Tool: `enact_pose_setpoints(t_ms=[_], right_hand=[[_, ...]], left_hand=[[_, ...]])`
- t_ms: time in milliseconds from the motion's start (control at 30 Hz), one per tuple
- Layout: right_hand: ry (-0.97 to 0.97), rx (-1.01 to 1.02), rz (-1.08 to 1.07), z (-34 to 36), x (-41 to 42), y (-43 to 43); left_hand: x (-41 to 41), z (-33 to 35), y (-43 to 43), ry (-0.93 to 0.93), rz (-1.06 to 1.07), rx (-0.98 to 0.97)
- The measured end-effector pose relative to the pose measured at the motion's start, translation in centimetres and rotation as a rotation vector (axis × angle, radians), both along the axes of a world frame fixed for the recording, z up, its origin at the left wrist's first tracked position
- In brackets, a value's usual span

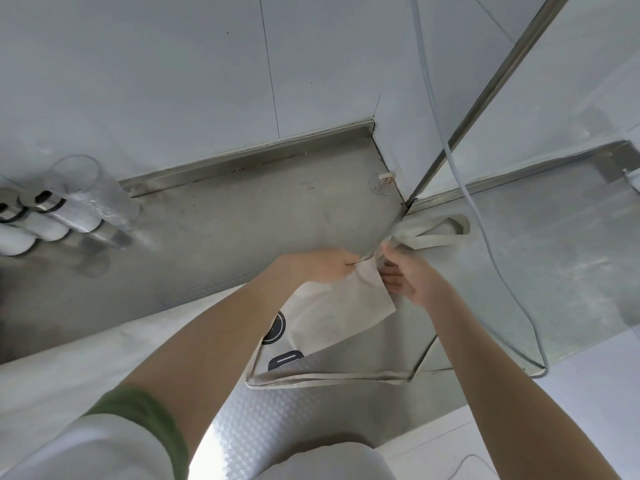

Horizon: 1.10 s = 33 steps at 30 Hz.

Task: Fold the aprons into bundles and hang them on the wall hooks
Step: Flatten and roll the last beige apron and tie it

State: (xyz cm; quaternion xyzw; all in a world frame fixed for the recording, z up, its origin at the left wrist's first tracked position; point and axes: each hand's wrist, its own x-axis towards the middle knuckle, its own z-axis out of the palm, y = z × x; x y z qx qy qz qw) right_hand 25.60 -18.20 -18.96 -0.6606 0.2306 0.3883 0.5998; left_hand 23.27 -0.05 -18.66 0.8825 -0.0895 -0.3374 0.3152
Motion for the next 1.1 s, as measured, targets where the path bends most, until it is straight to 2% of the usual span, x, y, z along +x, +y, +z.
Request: enact_pose_setpoints(t_ms=[67, 100, 200, 267, 367, 433, 500, 533, 567, 600, 667, 733, 800, 833, 900, 967, 1033, 1100], right_hand=[[0.054, 0.148, 0.024, 0.7, -0.4, 0.1], [0.037, 0.24, -0.032, 1.0, -0.5, 0.3], [-0.091, 0.477, -0.374, 1.5, -0.4, 0.7], [-0.249, 0.506, -0.507, 1.7, -0.2, 1.2], [-0.583, 0.251, -0.345, 2.6, -1.0, 2.1], [-0.8, 0.03, -0.079, 2.6, -1.7, 3.0], [-1.147, -0.25, 0.286, 1.3, -2.4, 3.4], [-1.28, -0.377, 0.463, 0.7, -2.7, 3.6], [-1.351, -0.494, 0.616, 0.1, -3.0, 3.7], [-1.369, -0.592, 0.746, -0.3, -3.5, 3.9], [-1.464, -0.75, 0.93, -0.9, -4.4, 4.1], [-1.582, -0.794, 1.058, -1.4, -4.8, 4.3], [-1.569, -0.758, 1.177, -1.7, -5.0, 4.5], [-1.532, -0.742, 1.241, -1.7, -5.2, 4.9], [-1.41, -0.701, 1.344, -2.1, -5.1, 4.9], [-1.218, -0.677, 1.434, -2.4, -4.9, 5.0], [-1.126, -0.692, 1.39, -2.6, -4.7, 4.8], [-1.056, -0.73, 1.289, -2.8, -4.6, 4.6]], left_hand=[[-0.2, 0.7, 0.1, 0.051, -0.004, -0.046], [-0.1, 0.9, 0.2, 0.074, -0.005, -0.058], [-0.1, 1.3, 0.5, 0.075, 0.022, -0.056], [-0.1, 0.8, 0.7, 0.038, 0.052, -0.015], [-0.2, -0.1, 0.2, -0.062, 0.101, 0.172], [-0.2, -0.4, -0.4, -0.17, 0.15, 0.331], [-0.1, -0.7, -0.5, -0.208, 0.253, 0.373], [-0.1, -0.8, -0.2, -0.194, 0.33, 0.329], [-0.1, -0.7, 0.5, -0.153, 0.443, 0.198], [-0.4, -0.5, 1.5, -0.067, 0.579, -0.017], [-1.7, 1.1, 3.3, 0.259, 0.779, -0.505], [-3.0, 2.3, 5.5, 0.596, 0.785, -0.723], [-4.1, 2.4, 7.5, 0.708, 0.708, -0.801], [-5.0, 2.6, 8.3, 0.707, 0.676, -0.82], [-6.4, 2.6, 9.2, 0.661, 0.656, -0.876], [-7.6, 2.1, 9.6, 0.565, 0.738, -0.947], [-8.5, 2.0, 10.0, 0.455, 0.9, -0.997], [-9.5, 1.6, 10.6, 0.382, 0.935, -0.876]])
